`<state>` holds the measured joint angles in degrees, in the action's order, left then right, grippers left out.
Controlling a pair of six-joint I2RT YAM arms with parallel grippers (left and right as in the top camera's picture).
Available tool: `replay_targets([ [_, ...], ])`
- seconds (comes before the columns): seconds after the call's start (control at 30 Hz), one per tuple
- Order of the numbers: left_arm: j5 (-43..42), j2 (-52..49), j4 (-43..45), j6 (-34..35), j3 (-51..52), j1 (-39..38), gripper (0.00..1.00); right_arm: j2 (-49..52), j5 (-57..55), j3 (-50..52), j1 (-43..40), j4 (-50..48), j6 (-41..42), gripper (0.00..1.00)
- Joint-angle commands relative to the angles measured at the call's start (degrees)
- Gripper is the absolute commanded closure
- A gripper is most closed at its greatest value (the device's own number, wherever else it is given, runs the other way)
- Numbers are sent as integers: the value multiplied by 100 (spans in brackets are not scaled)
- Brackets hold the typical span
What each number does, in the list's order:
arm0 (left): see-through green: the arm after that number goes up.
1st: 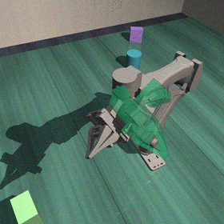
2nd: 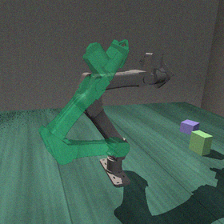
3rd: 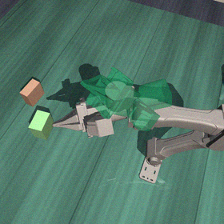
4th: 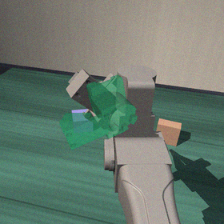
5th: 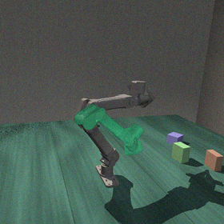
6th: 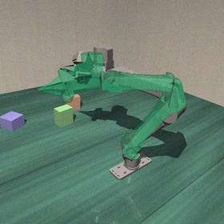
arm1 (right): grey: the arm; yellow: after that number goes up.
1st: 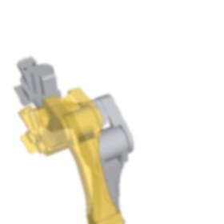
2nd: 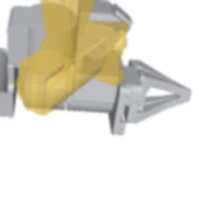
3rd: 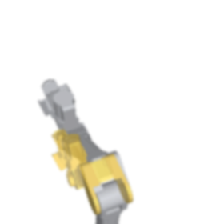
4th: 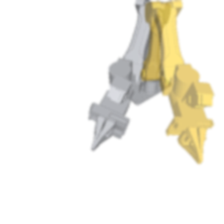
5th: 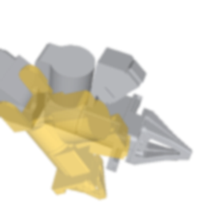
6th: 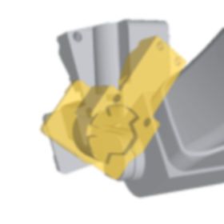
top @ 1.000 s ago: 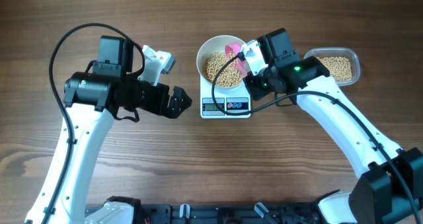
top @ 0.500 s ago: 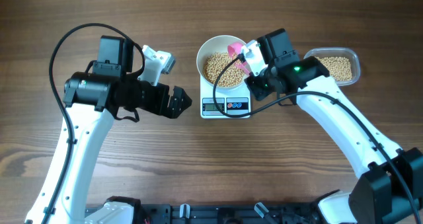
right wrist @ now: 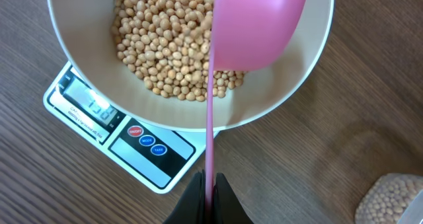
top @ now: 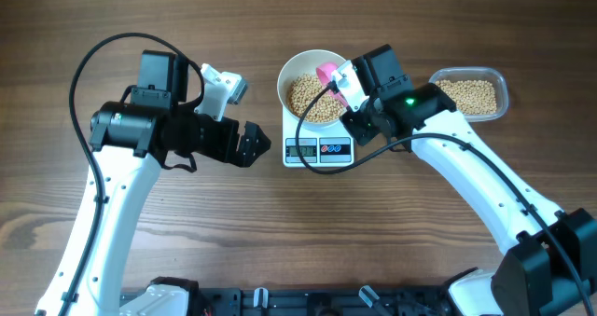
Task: Scoop item into bowl and weigh 150g on scale
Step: 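Tip the scoop to pour soybeans into the bowl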
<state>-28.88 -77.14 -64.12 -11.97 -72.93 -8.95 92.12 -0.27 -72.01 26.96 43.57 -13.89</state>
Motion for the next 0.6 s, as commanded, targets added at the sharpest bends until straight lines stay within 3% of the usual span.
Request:
replay_targets([
  [0.0, -109, 96, 0, -116, -26, -26, 0, -122, -151, -114, 9, -44, -162, 96],
  [0.57, -109, 96, 0, -116, -26, -26, 0, -122, -446, -192, 22, -90, -330, 96],
])
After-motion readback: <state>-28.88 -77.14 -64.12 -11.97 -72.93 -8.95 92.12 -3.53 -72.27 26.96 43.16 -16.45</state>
